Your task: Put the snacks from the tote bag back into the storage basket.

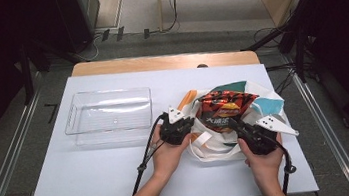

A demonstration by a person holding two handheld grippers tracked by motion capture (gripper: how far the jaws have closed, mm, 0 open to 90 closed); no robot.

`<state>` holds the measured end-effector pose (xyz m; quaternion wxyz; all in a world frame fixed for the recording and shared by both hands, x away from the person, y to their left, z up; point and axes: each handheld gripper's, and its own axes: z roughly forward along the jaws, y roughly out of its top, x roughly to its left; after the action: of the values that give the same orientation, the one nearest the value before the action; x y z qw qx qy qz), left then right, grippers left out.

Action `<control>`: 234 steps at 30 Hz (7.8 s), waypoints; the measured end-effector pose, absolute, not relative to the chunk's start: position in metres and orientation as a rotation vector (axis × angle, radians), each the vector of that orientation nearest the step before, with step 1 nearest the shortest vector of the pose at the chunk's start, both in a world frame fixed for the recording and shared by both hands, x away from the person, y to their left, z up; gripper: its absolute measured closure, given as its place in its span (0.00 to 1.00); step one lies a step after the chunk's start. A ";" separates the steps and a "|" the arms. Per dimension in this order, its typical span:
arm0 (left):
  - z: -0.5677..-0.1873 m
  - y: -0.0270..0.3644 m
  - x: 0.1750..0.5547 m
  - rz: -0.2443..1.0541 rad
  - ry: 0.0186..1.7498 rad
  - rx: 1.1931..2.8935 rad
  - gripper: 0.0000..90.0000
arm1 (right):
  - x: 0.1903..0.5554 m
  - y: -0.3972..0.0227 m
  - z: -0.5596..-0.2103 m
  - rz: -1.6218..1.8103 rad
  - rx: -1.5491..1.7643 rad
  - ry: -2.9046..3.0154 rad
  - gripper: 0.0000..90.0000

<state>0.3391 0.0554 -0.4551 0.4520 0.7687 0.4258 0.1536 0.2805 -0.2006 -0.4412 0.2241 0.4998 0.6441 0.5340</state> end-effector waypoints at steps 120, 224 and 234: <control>-0.316 0.048 0.308 0.244 0.583 1.575 1.00 | 0.204 -0.244 -0.417 1.460 1.240 1.614 0.47; -0.395 0.306 0.340 0.487 1.365 1.474 1.00 | 0.221 -0.234 -0.452 1.368 1.352 1.811 0.22; -0.386 0.315 0.344 0.539 1.364 1.500 1.00 | 0.221 -0.238 -0.452 1.372 1.369 1.794 0.23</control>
<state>0.3442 0.3146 -0.3864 0.4988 0.6197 0.5636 0.2226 0.2209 -0.2382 -0.4524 0.2478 0.5023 0.6581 0.5032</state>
